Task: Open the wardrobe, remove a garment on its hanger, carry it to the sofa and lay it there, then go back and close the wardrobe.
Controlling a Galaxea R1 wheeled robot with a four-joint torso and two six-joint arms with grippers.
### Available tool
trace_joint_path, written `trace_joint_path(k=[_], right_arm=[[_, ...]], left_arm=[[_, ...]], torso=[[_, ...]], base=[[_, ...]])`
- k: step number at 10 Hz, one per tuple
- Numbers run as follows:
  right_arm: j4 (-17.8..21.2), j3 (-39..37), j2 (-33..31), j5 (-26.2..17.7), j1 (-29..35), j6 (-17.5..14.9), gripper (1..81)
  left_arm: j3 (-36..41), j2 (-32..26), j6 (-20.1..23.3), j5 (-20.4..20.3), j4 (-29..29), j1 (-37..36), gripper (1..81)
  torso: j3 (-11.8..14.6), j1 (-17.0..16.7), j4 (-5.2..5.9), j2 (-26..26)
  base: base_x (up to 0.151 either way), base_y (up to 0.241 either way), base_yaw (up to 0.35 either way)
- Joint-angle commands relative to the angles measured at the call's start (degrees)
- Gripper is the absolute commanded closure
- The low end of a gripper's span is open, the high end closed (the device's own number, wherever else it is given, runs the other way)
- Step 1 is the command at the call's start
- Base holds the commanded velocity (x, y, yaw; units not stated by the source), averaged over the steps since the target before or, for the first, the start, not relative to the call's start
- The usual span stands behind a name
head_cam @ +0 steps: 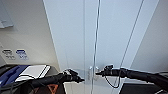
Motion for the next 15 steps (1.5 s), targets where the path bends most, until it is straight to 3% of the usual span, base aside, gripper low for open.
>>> trace_joint_path(k=[1,8,15], right_arm=[[0.96,-0.40,0.80,0.00,9.86,0.81,1.0],[0.61,-4.62,4.85,-0.36,10.21,0.72,1.0],[0.96,-2.16,5.81,-0.09,9.25,0.81,1.0]], left_arm=[[-0.11,1.23,0.03,0.17,-0.37,-9.45,1.0],[-7.59,8.18,0.03,0.17,-0.02,-9.71,1.0],[-18.48,18.90,0.12,0.08,1.39,-10.15,1.0]], torso=[[0.00,0.00,0.00,-0.02],[0.00,0.00,0.00,0.00],[-0.02,0.00,0.00,0.02]], base=[[0.000,0.000,0.000],[0.000,0.000,0.000],[0.000,0.000,0.000]])
